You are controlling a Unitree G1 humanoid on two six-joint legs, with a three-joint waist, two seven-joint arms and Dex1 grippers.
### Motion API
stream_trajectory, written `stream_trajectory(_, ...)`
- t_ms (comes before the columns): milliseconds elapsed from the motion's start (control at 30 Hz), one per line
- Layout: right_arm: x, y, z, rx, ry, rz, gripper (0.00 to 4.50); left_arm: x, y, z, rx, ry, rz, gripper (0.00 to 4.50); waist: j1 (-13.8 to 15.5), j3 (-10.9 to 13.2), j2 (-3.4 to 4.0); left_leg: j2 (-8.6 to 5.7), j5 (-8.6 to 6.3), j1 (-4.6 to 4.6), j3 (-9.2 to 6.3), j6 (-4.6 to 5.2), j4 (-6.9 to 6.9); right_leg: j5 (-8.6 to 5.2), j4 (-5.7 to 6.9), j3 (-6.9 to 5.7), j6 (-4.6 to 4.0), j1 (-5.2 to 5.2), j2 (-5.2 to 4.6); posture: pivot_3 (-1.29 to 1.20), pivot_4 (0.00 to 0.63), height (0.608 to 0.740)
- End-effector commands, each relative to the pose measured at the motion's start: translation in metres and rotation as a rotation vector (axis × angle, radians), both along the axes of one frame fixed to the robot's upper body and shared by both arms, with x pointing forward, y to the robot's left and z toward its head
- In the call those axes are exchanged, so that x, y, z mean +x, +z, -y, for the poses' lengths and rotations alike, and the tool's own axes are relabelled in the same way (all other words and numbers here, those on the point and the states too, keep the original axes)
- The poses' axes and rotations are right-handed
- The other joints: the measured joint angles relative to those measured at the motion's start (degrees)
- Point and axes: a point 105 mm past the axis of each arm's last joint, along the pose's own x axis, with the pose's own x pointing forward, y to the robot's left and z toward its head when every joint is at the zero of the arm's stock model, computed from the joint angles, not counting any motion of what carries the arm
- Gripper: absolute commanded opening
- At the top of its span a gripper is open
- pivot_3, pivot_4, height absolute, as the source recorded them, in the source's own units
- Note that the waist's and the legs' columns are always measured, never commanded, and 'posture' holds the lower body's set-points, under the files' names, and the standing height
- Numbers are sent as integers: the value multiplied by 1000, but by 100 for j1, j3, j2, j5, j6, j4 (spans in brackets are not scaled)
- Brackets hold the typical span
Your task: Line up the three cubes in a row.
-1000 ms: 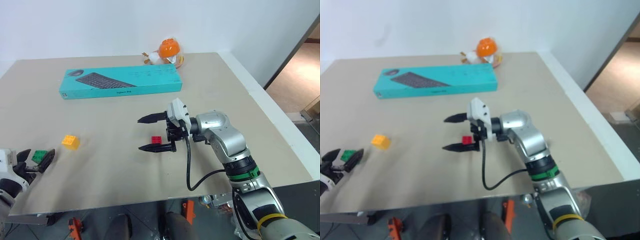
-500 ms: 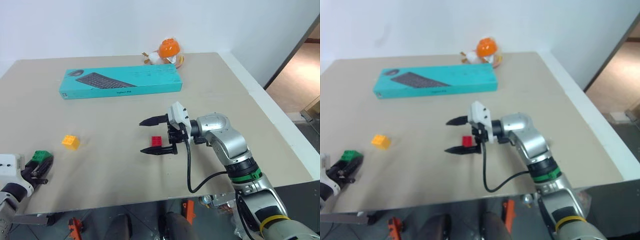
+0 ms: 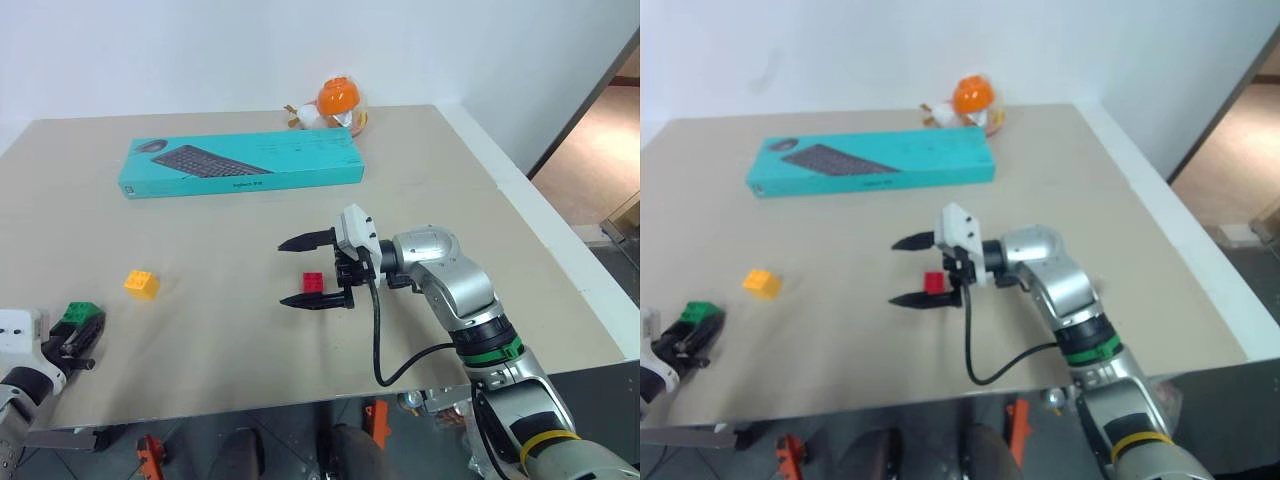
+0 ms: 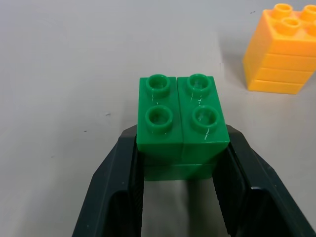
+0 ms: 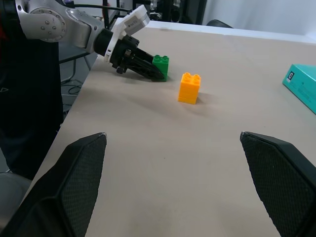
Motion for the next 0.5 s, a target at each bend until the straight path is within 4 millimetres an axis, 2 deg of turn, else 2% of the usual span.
stream_trajectory(33,-5,11,-2,18,24,54,4500,-3,24,-7,77,25,58,1327,-1,0,0,0,0,0,0,0,0,0,0,0,0,0,0,0,150,740)
stream_trajectory(100,-6,12,1,16,19,58,4500,-3,47,-7,108,23,112,1327,-1,0,-3,1,0,0,-1,0,0,0,0,1,0,0,0,0,150,740)
stream_trajectory(133,-6,14,4,17,14,61,4500,0,69,-2,131,-10,158,1327,0,2,-10,1,0,-1,-1,0,0,0,0,1,0,0,0,0,150,740)
stream_trajectory(200,-7,15,8,18,5,63,4500,5,97,7,151,-68,212,1327,16,2,-40,1,0,-4,-3,0,1,0,1,-4,-1,-2,3,0,150,740)
stream_trajectory(300,-8,17,13,17,-9,71,4500,22,132,42,178,-290,252,1327,40,3,-38,1,4,-6,-6,-6,2,-1,5,-13,-1,1,1,0,150,740)
stream_trajectory(433,-7,21,19,15,-33,86,4500,37,145,80,218,-537,235,1327,11,8,-30,-3,14,1,6,-23,0,7,3,9,12,2,-6,0,150,740)
stream_trajectory(500,-6,23,23,17,-56,97,4500,44,140,104,228,-704,201,1327,-9,8,-30,-2,13,3,29,-23,-1,10,1,17,20,-4,-5,0,150,740)
